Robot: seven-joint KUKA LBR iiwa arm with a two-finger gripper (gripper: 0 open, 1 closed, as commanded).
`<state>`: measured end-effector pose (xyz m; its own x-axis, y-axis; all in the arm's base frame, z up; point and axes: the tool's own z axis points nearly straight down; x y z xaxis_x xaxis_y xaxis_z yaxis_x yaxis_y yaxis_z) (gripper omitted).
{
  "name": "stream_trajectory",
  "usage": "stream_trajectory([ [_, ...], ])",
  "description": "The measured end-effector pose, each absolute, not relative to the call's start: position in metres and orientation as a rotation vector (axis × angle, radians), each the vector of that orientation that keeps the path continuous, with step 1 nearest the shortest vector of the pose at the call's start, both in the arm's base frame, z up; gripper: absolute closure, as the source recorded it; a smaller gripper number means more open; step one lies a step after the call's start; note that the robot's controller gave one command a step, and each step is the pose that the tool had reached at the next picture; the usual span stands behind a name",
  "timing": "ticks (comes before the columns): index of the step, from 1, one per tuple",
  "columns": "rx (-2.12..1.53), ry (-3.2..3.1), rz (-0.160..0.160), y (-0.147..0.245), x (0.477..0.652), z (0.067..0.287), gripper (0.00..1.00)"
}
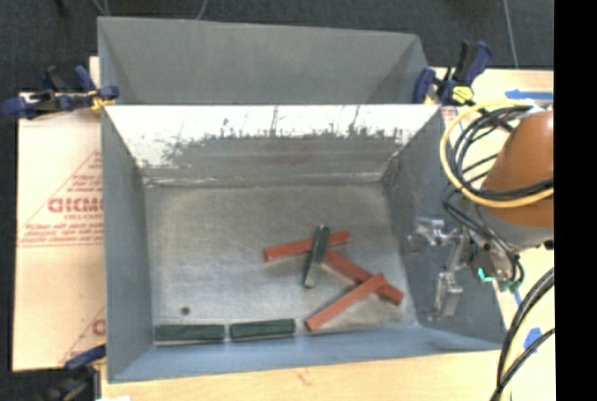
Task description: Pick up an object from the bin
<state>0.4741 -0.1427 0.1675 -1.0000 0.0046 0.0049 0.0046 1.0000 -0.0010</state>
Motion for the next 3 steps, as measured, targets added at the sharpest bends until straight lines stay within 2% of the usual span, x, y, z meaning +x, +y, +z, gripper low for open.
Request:
stream_trajectory([
  [1, -0.006, -3.142, 0.002, -0.122, 0.514, 0.067, 0.0],
  [2, -0.001, -3.147, 0.006, -0.124, 0.514, 0.071, 1.0],
  [3, 0.228, -3.144, 0.009, -0.135, 0.505, 0.23, 1.0],
])
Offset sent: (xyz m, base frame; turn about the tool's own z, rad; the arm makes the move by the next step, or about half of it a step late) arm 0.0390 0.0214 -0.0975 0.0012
